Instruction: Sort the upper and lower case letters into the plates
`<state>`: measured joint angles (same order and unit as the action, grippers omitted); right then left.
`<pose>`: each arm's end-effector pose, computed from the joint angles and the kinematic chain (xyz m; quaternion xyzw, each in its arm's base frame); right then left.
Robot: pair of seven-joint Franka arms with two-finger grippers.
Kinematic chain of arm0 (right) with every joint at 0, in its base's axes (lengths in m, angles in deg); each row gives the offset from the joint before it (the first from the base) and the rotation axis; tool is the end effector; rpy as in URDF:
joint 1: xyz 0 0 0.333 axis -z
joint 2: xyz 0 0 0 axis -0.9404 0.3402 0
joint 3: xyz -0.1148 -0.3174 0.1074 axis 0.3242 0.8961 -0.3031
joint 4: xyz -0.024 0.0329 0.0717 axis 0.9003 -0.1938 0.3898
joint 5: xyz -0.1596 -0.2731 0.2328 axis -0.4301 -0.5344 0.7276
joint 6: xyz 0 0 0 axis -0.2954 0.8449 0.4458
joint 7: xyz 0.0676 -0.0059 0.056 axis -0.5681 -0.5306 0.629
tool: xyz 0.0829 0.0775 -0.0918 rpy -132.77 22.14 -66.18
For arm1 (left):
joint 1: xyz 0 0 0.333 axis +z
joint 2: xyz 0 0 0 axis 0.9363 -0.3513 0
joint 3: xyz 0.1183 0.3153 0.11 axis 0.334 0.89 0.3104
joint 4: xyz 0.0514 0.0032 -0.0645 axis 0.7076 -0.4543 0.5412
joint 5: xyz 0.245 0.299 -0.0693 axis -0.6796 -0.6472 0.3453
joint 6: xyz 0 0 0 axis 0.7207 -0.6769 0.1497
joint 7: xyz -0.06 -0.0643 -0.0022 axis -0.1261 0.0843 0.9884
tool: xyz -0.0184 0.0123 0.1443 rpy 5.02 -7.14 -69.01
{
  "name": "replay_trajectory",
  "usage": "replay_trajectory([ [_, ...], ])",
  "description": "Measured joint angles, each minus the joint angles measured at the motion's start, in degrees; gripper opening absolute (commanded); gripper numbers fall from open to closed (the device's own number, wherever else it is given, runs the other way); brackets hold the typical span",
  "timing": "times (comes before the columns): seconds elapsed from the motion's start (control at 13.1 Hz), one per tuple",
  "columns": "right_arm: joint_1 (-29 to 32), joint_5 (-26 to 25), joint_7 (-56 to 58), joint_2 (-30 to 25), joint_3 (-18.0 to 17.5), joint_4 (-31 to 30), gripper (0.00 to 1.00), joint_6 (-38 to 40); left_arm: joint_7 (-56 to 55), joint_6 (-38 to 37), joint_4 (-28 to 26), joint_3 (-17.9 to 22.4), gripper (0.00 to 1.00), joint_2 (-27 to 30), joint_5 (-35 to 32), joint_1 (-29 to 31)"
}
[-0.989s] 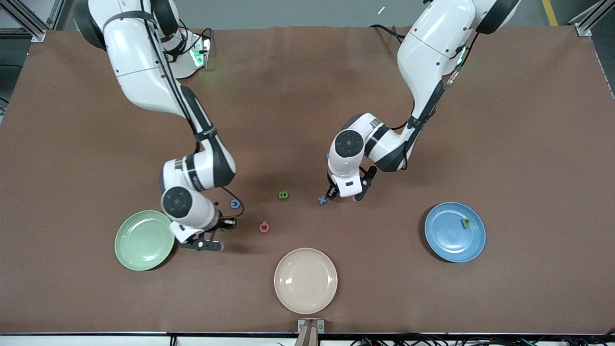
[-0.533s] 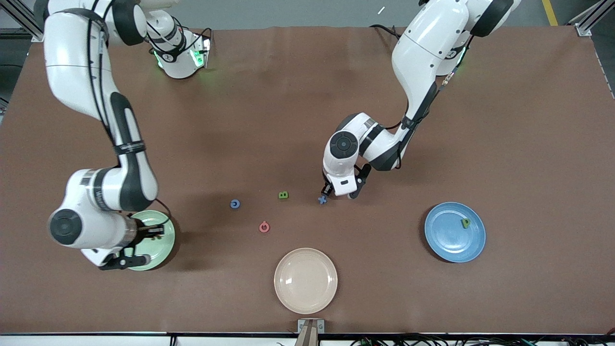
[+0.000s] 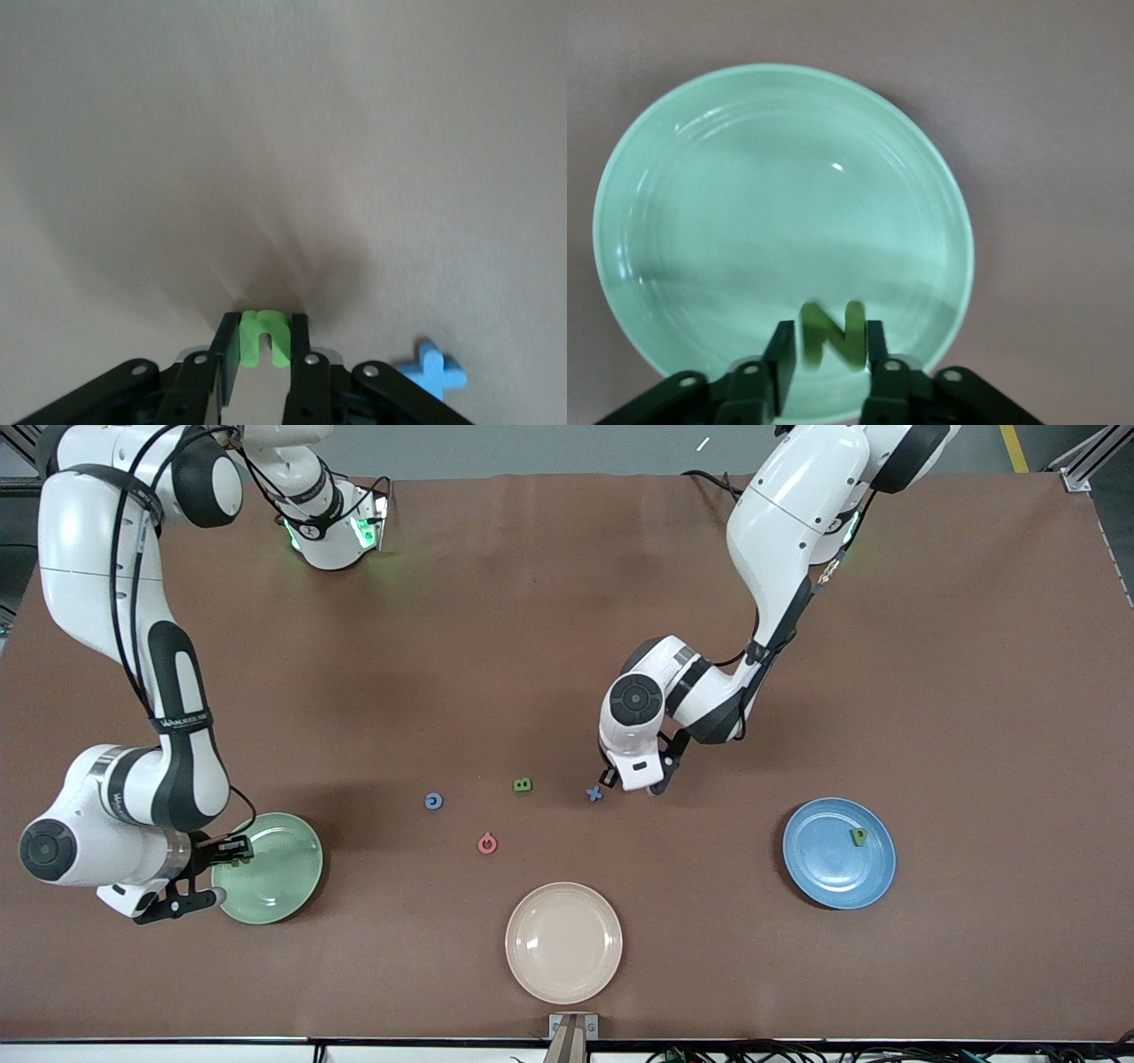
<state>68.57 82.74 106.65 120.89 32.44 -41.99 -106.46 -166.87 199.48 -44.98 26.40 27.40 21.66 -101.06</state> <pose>0.7537 -0.0534 0.2106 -0.9902 -0.1264 0.0568 0.0170 0.5579 -0.4457 0.1648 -0.8578 -0.5125 0.0321 0.0217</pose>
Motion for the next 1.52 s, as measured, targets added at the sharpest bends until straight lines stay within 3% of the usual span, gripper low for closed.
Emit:
replay_trajectory([
  [0.15, -0.8, 0.1, -0.2, 0.1, -0.5, -0.1, 0.92, -0.4, 3.5, -4.5, 2.8, 0.7, 0.0, 0.1, 0.0, 3.1],
  [0.38, -2.8, 0.2, -4.9, 0.0, -0.9, 0.0, 0.92, -0.2, 13.8, -10.7, 8.7, 1.0, 0.0, 0.8, -0.8, 11.6],
  [0.53, -6.2, 0.3, -12.1, -0.4, -1.3, 0.1, 0.92, 1.6, 21.7, -11.8, 9.4, 1.0, 0.01, 1.4, -4.2, 17.8],
  [0.68, -10.8, 0.3, -20.8, -0.7, -1.4, 0.3, 0.92, 2.8, 30.0, -12.7, 9.3, 1.0, 0.09, 1.3, -5.9, 23.5],
  [0.76, -12.8, 0.9, -24.8, -0.8, -1.6, 0.3, 0.92, 3.7, 34.1, -14.2, 9.2, 1.0, 0.31, 1.2, -5.9, 25.7],
  [0.91, -14.8, 3.9, -30.4, -0.9, -2.1, 0.0, 0.92, 4.6, 39.0, -15.7, 9.0, 0.9, 0.99, 1.0, -5.9, 28.5],
  [1.14, -16.3, 8.2, -36.0, -0.8, -2.6, -2.4, 0.93, 4.4, 39.4, -16.0, 8.4, 0.2, 1.0, 0.8, -5.9, 28.4],
  [1.52, -23.2, 8.5, -42.4, -0.7, -2.3, -5.7, 0.92, 2.4, 28.8, -17.0, 8.7, -6.0, 0.98, 0.9, -5.9, 21.0],
])
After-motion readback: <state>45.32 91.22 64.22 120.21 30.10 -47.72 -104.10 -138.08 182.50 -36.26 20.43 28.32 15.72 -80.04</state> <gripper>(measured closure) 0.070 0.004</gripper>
